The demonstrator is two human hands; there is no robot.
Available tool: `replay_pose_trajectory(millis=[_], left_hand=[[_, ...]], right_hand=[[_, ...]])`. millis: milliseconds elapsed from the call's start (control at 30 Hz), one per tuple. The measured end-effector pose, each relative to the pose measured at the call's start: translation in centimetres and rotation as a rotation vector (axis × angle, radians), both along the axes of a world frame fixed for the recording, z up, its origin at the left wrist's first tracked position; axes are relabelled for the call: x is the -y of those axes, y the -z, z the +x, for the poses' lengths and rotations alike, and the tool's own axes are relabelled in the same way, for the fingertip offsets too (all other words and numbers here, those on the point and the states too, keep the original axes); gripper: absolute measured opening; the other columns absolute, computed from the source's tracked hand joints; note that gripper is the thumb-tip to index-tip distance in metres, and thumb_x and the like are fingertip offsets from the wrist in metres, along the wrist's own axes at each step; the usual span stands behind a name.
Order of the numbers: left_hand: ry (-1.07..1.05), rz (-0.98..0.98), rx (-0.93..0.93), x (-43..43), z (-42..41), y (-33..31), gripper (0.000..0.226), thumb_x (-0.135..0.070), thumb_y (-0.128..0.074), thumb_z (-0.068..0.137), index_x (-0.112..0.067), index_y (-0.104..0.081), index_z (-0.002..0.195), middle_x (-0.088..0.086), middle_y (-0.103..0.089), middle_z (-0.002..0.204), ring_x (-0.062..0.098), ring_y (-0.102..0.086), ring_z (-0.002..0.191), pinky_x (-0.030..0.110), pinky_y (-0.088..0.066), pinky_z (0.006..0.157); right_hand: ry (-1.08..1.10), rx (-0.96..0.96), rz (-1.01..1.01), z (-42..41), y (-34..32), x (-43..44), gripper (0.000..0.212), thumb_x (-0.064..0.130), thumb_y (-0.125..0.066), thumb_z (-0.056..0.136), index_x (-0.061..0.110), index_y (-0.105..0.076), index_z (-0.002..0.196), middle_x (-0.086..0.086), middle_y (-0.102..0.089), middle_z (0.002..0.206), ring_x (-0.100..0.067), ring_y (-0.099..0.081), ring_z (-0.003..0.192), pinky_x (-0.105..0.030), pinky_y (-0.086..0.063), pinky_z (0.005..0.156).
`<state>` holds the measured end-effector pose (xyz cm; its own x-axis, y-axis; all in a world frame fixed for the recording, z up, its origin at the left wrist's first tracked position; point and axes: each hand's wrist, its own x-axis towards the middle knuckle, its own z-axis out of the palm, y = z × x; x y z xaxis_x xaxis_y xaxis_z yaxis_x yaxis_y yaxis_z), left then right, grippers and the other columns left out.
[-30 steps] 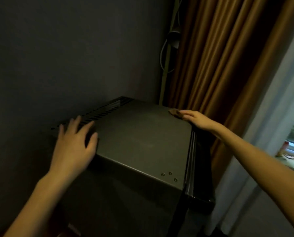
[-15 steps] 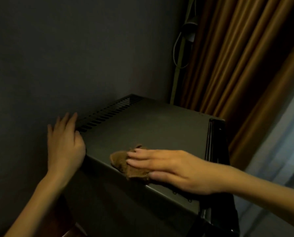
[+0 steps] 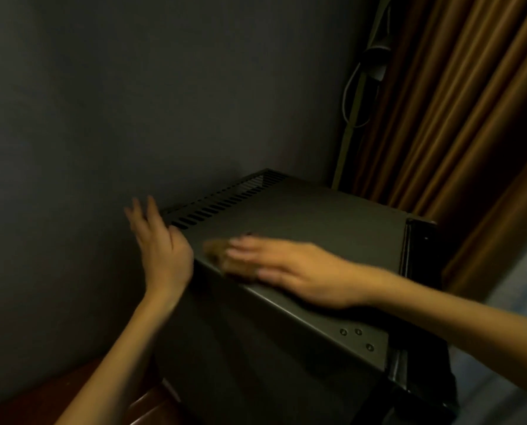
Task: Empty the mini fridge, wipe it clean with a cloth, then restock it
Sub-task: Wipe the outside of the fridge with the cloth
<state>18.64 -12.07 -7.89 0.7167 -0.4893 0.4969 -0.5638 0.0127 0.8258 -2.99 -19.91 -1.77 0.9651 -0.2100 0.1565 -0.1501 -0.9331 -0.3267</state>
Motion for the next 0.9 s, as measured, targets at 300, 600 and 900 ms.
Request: replay_pose_trajectory(millis=[300,600,900], left_hand=[[0.080,-0.066,-0.201,-0.4,0.3,0.7,0.068,-0.017,-0.034,0.104,-0.010,0.016,0.150,0.007,0.021,0.159,0.018,0.019,0.146,0.036,0.009,0.120],[0.044,-0.284,-0.281,0.0,0.2,1.3,0.061,-0.033,-0.033,0.099,-0.021,0.000,0.150,0.014,-0.007,0.158,0.024,-0.013,0.146,0.035,-0.009,0.120],[-0.027,-0.450,-0.296,0.5,2.6,2.9,0.037,-0.024,-0.029,0.104,-0.014,-0.042,0.137,-0.002,-0.044,0.130,0.001,-0.044,0.118,0.000,-0.028,0.096]], right_hand=[[0.587,-0.056,-0.072,2.4,-1.3,18.0,0.047,0.035,-0.031,0.105,0.021,-0.031,0.150,-0.005,-0.025,0.158,-0.022,-0.024,0.145,-0.026,-0.016,0.116],[-0.117,-0.068,-0.089,10.3,-0.1,1.3,0.048,0.025,-0.040,0.104,0.020,-0.028,0.150,0.006,-0.022,0.158,-0.002,-0.015,0.143,-0.010,-0.009,0.114],[-0.226,-0.025,-0.021,16.9,-0.8,4.5,0.041,0.008,-0.043,0.101,0.006,-0.045,0.142,-0.007,-0.039,0.151,-0.016,-0.034,0.139,-0.011,-0.019,0.111]])
